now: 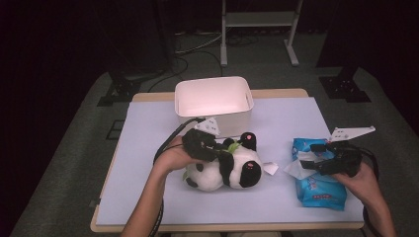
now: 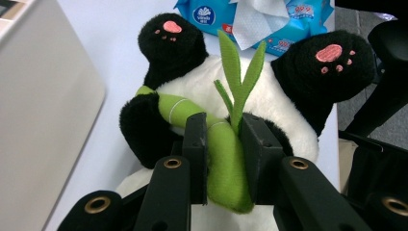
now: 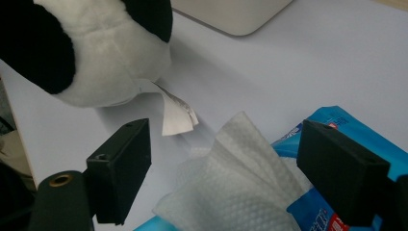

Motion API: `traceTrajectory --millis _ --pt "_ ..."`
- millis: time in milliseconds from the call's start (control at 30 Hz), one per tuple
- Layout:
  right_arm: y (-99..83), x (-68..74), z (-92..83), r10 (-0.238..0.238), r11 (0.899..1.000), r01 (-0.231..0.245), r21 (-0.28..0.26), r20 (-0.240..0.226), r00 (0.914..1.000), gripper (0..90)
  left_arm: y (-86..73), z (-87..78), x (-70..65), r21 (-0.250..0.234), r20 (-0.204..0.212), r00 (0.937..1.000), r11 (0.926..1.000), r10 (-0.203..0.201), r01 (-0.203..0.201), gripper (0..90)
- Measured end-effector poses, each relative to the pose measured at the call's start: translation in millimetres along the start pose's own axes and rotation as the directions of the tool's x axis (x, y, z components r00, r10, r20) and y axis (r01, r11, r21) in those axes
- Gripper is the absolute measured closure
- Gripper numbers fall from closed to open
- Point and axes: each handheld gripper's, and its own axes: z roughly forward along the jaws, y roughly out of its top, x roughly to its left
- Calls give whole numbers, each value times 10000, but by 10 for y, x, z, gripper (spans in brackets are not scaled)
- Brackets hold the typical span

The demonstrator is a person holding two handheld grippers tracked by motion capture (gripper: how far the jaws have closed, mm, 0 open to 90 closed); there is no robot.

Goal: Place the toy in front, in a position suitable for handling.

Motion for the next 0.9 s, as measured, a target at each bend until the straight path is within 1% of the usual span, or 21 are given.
traceTrajectory --millis 33,67,100,167,233,267,300,367,400,433,467,500,567,667,700,733,767,800,900 --pt "-2 1 5 5 10000 -5 14 -14 10000 184 6 29 3 91 37 10000 10000 39 -40 736" --pt "-5 1 9 -36 10000 36 42 -23 10000 184 17 89 -7 95 102 9999 9999 -39 38 735" --pt "-5 1 9 -36 10000 36 42 -23 10000 184 17 89 -7 95 102 9999 9999 -39 38 735" --pt "-10 1 17 -40 9999 41 152 -47 10000 184 28 147 -12 167 208 9998 9999 38 -42 735" --pt "-20 -3 31 -20 9997 23 247 -117 9999 184 28 201 -21 108 344 9994 9999 -17 13 731" --pt "-20 -3 31 -20 9997 23 247 -117 9999 184 27 215 -22 117 418 9991 9999 6 -11 731" --pt "-24 -1 47 -30 9993 35 360 -142 9999 184 19 222 -23 32 423 9991 10000 -87 86 727" --pt "-29 1 55 -45 9989 53 467 -164 9999 184 15 218 -24 30 394 9992 9999 -107 106 720" --pt "-29 1 55 -45 9989 53 467 -164 9999 184 4 215 -31 -23 368 9992 9999 -150 151 720" --pt "-35 8 57 -55 9985 66 552 -201 9998 185 -4 205 -36 -88 434 9989 9998 -157 161 691" --pt "-38 10 57 -69 9983 82 580 -220 9997 185 -15 195 -46 -320 522 9983 9991 -262 279 683" --pt "-40 9 56 -79 9980 93 620 -232 9997 185 -31 168 -55 -593 652 9975 9978 -269 308 667" --pt "-43 7 58 -78 9978 93 652 -228 9997 185 -34 152 -56 -571 612 9977 9979 -281 317 619" --pt "-45 4 60 -61 9974 78 718 -240 9997 185 -47 106 -47 -585 532 9982 9978 -279 310 608" --pt "-43 8 70 -37 9970 55 771 -236 9997 185 -59 66 -41 -614 490 9982 9974 -337 367 588" --pt "-43 8 70 -37 9970 55 771 -236 9997 185 -59 66 -41 -614 490 9982 9974 -337 367 582" --pt "-45 16 82 -112 9961 132 870 -235 9997 185 -81 10 -31 -675 455 9984 9971 -322 353 574" --pt "-45 16 82 -112 9961 132 870 -235 9997 185 -81 10 -31 -675 455 9984 9971 -322 353 562" --pt "-47 17 80 -106 9957 130 916 -265 9996 186 -134 -92 -17 -708 365 9985 9966 -403 429 549"
